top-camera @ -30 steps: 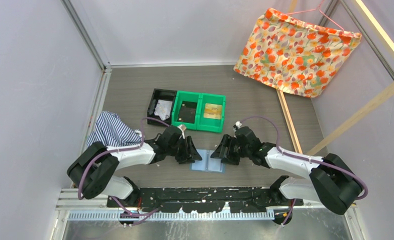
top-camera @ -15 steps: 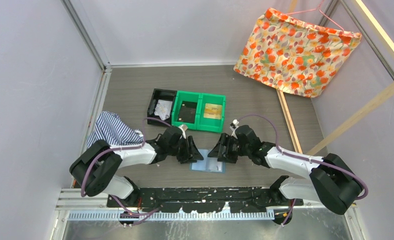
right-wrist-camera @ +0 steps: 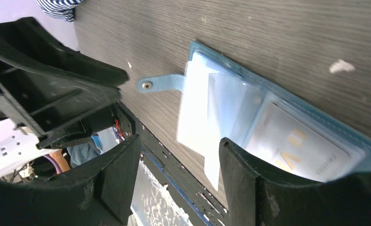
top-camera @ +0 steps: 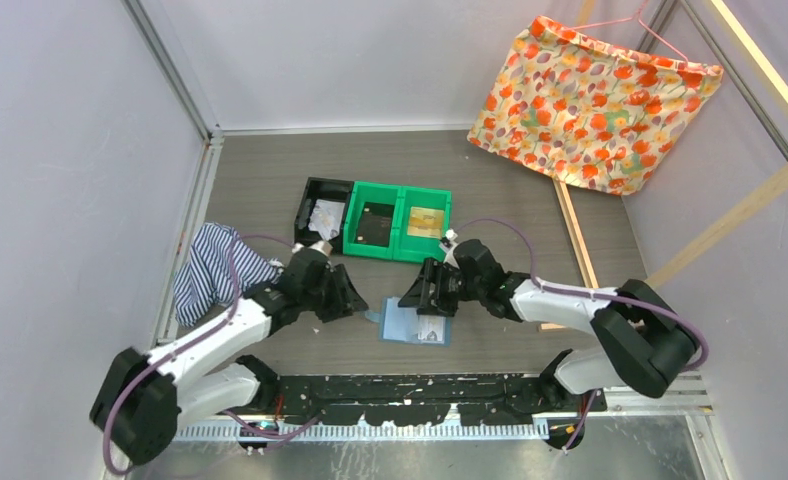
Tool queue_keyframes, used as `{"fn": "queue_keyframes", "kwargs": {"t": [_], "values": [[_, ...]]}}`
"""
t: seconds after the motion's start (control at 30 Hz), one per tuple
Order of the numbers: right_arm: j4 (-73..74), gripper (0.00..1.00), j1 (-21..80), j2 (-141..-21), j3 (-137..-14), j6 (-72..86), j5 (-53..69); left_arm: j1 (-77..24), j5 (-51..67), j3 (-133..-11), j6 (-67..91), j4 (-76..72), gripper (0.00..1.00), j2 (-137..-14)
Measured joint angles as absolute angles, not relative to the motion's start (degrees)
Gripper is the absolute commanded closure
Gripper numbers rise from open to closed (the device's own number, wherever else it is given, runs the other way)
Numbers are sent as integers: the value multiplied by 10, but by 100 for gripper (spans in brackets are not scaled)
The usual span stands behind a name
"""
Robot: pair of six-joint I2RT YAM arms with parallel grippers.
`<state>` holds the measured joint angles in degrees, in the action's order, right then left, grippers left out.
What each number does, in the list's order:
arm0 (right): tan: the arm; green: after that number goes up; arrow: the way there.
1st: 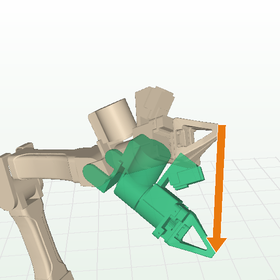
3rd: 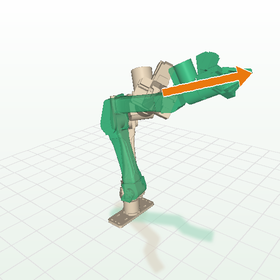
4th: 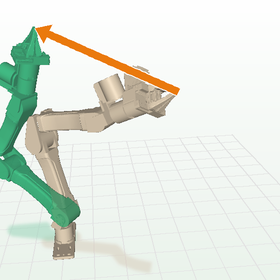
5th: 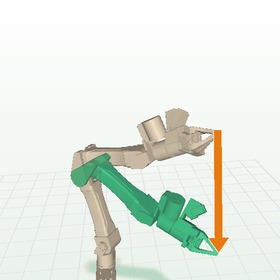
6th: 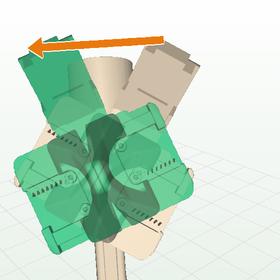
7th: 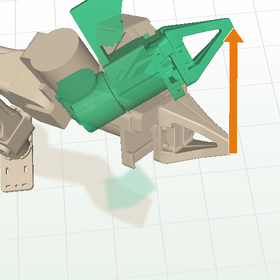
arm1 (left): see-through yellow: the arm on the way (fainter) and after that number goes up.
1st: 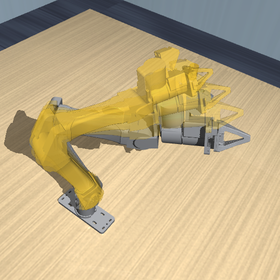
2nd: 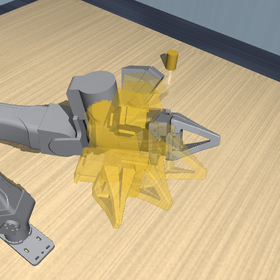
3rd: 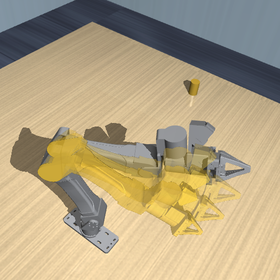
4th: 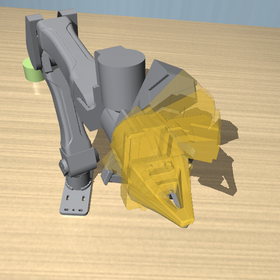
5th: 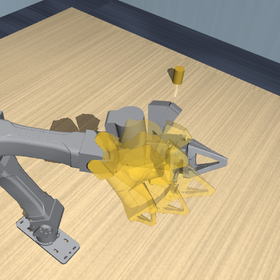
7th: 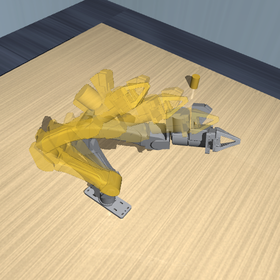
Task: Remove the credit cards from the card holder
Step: Remove the credit card from the card holder.
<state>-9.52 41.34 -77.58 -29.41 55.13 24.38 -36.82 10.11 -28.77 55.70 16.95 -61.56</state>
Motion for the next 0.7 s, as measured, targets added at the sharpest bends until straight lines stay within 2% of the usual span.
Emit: {"fn": "queue_keyframes", "kwargs": {"t": [0.23,0.4,0.57,0.7], "values": [[-143,34,428,-865,-329,550,258,-300,78,-289,533,284,49,-462],[-171,35,430,-912,-332,557,273,-299,78,-311,533,329,52,-439],[-131,33,431,-860,-333,544,259,-299,95,-335,540,326,54,-440],[-76,34,421,-750,-332,527,232,-302,121,-340,558,300,55,-459]]}}
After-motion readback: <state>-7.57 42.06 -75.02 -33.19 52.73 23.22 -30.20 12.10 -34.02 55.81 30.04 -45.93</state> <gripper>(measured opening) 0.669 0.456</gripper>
